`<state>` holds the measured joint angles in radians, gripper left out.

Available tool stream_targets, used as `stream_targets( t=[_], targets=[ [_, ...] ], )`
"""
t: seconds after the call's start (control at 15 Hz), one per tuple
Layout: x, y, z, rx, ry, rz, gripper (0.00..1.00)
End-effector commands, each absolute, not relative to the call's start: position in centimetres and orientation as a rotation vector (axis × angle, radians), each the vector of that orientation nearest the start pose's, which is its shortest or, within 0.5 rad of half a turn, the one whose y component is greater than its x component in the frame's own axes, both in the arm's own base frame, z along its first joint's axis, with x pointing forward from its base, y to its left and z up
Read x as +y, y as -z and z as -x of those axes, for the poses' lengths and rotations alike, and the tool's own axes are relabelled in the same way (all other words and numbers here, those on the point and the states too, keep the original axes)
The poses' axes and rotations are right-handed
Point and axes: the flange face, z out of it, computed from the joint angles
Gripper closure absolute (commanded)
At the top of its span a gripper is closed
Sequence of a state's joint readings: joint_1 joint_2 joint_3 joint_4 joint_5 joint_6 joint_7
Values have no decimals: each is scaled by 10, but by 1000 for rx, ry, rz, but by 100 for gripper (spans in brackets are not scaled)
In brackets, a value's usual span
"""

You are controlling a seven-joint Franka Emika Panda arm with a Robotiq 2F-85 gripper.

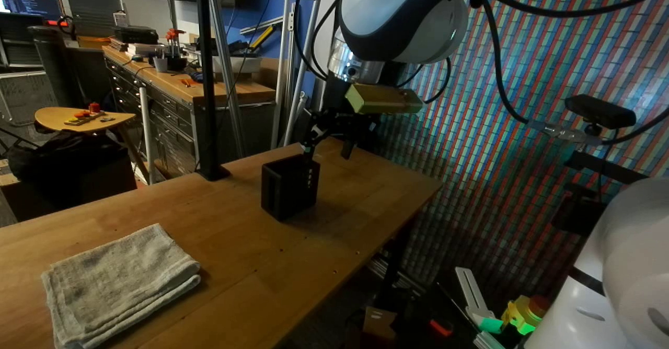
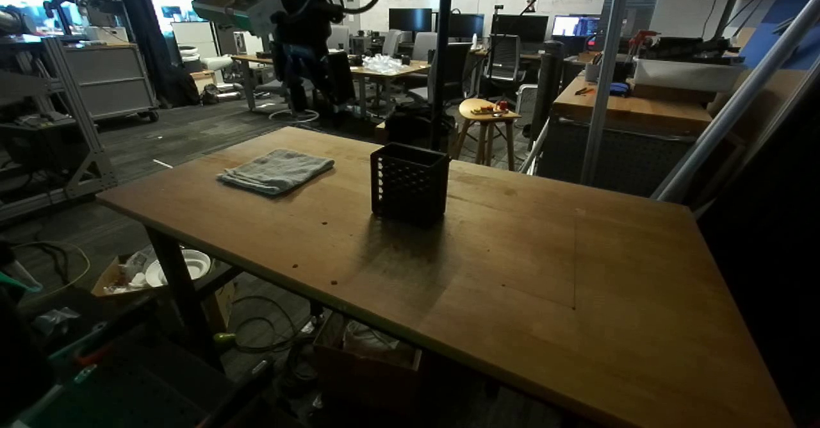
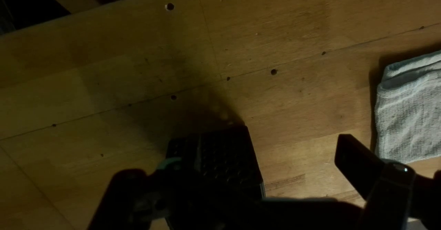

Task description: Put the towel in the box

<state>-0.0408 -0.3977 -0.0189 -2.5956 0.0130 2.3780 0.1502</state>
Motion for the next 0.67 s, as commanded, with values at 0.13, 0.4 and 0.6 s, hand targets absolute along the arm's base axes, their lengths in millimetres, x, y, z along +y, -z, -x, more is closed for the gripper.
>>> stream_targets(
  t=[0.13,0.4,0.6],
  targets=[
    [-12,-420,-438,288,320,3101,0],
    [34,-428,-480,187,394,3123,0],
    [81,-425,-516,92,450,3137,0]
  ],
)
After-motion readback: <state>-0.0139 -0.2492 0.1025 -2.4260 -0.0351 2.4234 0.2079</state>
